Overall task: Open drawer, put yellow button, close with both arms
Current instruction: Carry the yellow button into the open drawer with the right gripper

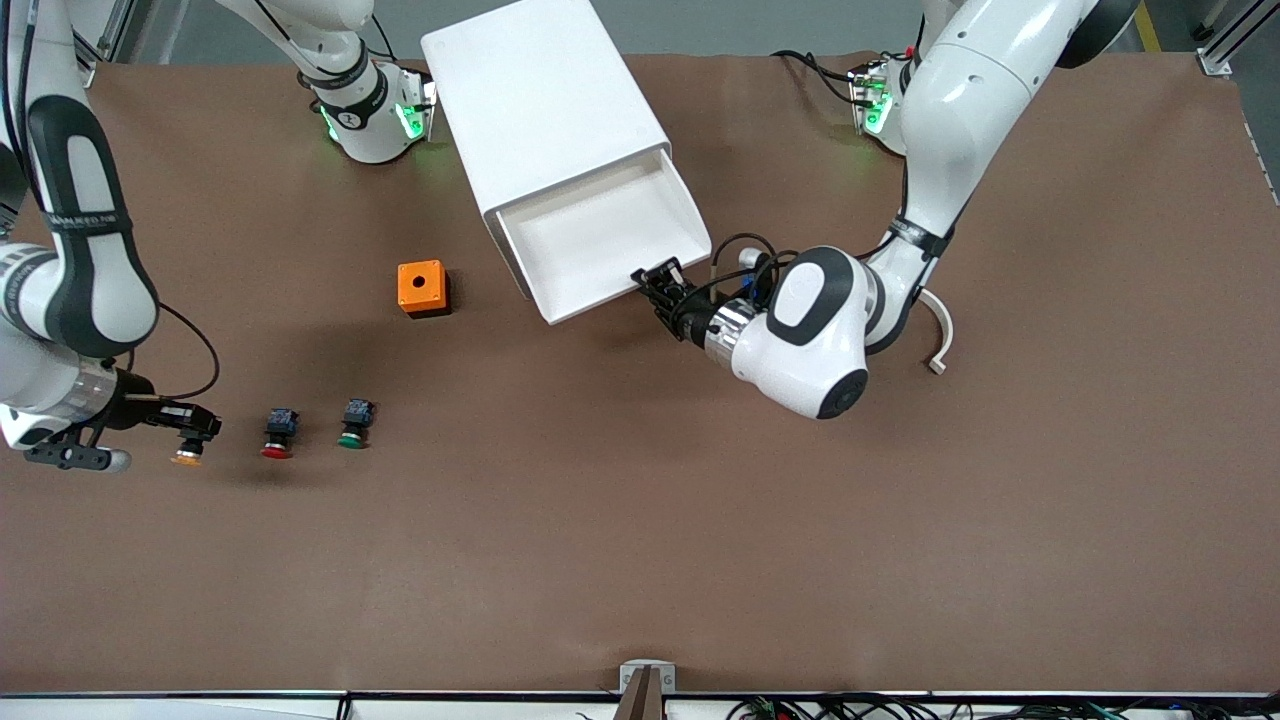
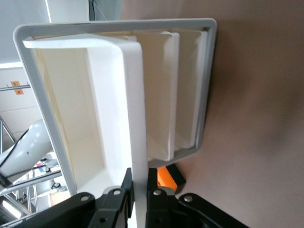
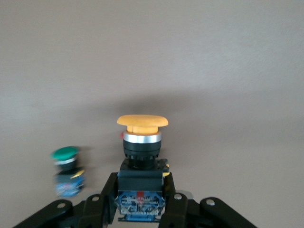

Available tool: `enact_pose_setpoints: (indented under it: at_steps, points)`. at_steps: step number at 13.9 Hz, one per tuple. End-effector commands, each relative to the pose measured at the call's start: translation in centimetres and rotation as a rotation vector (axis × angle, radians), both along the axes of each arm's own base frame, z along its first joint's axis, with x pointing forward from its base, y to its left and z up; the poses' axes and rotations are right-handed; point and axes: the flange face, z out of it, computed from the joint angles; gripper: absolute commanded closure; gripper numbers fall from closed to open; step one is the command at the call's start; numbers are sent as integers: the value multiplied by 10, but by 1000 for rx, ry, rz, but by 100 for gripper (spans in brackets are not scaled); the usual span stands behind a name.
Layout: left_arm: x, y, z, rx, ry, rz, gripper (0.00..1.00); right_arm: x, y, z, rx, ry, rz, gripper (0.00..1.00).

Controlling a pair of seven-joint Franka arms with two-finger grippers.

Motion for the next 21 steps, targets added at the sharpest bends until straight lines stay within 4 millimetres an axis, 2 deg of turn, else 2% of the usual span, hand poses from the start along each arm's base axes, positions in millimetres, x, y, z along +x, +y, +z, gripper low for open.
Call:
enact_pose_setpoints:
  at_steps: [1, 3, 7, 11, 12, 14, 17, 19, 21]
  points:
    - [23, 15, 0, -28, -45, 21, 74, 0, 60, 50, 22, 27, -97, 100]
    - [28, 22, 5, -27, -47, 34, 0, -4, 102, 84, 25, 75, -172, 100]
    - [40, 35, 17, -37, -66, 50, 0, -19, 199, 150, 10, 134, -326, 100]
    - [61, 60, 33, 5, -183, 10, 0, -52, 311, 191, 1, 136, -479, 100]
    - [64, 66, 34, 37, -218, -13, 0, -63, 341, 197, -1, 140, -518, 100]
    - [78, 91, 38, 97, -298, -45, 0, -86, 398, 203, -9, 136, -587, 100]
    - [86, 117, 45, 206, -417, -137, 0, -115, 464, 201, -12, 118, -692, 100]
    - [94, 136, 52, 235, -483, -184, 0, -126, 488, 202, 5, 113, -754, 100]
    - [99, 151, 71, 212, -560, -229, 0, -142, 511, 196, -14, 117, -776, 100]
